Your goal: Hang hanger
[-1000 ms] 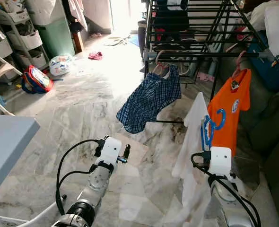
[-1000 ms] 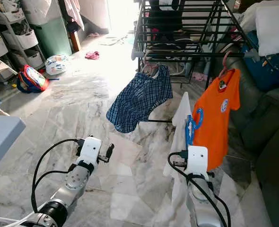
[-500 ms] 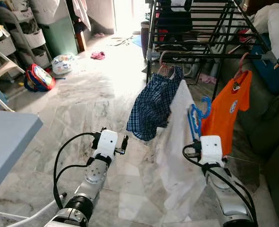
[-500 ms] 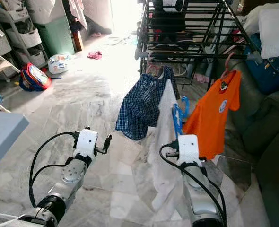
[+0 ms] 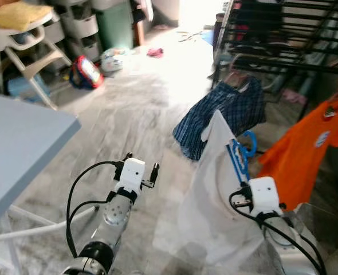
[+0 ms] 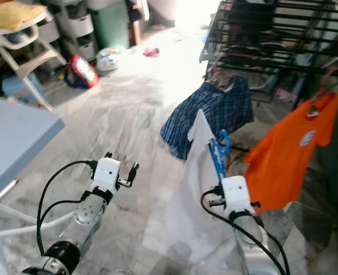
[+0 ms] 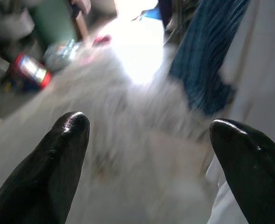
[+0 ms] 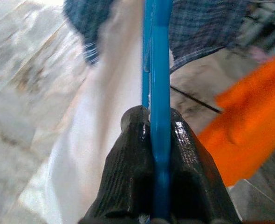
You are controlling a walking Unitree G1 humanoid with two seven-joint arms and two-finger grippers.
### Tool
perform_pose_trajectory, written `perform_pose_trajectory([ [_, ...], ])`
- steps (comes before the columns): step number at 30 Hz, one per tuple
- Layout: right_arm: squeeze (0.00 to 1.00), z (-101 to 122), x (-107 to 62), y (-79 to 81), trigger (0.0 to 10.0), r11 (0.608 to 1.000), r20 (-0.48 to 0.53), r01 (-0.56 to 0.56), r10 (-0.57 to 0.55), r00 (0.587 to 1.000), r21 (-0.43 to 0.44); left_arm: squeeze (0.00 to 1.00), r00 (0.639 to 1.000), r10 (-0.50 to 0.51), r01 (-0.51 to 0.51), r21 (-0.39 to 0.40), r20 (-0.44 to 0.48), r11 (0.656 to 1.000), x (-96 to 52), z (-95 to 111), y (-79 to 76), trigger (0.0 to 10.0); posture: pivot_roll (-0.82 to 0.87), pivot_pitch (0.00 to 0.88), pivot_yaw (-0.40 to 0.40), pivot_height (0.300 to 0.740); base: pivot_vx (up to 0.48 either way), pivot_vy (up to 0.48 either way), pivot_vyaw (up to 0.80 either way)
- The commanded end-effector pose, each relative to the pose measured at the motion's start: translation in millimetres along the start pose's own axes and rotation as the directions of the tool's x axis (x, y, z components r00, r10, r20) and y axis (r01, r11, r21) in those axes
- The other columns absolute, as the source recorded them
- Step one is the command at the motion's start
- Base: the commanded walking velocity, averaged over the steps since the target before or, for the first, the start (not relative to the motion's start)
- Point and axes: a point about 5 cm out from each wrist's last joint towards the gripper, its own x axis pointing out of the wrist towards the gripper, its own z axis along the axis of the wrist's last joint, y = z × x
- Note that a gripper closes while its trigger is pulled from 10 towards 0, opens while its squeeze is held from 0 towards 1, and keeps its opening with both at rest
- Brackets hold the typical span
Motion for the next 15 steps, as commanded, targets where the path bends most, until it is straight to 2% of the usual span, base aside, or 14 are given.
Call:
perform_pose_trajectory([
  [1, 0.00, 7, -2.9, 0.3, 10.0, 1.000, 0.038, -0.015, 0.016, 0.999, -0.012, 0.00, 1.000, -0.016, 0.016, -0.002, 0.004, 1.000, 0.8, 2, -3.2, 10.0, -0.02, 0.184, 0.012, 0.740, 0.000, 0.000, 0.47],
  [7, 0.00, 11, -3.7, 7.0, 10.0, 0.999, 0.052, -0.041, 0.041, 0.998, -0.012, 0.00, 0.999, -0.050, 0.050, -0.004, 0.011, 0.999, 1.0, 4, -9.1, 10.0, -0.02, 0.200, 0.021, 0.740, 0.000, 0.000, 0.65],
  [15, 0.00, 9, -8.8, 12.9, 10.0, 0.995, 0.048, -0.095, 0.096, 0.994, -0.034, 0.00, 0.999, -0.031, 0.032, -0.013, 0.010, 0.999, 2.1, 6, -4.1, 10.0, -0.01, 0.212, 0.019, 0.740, 0.000, 0.000, 0.80],
])
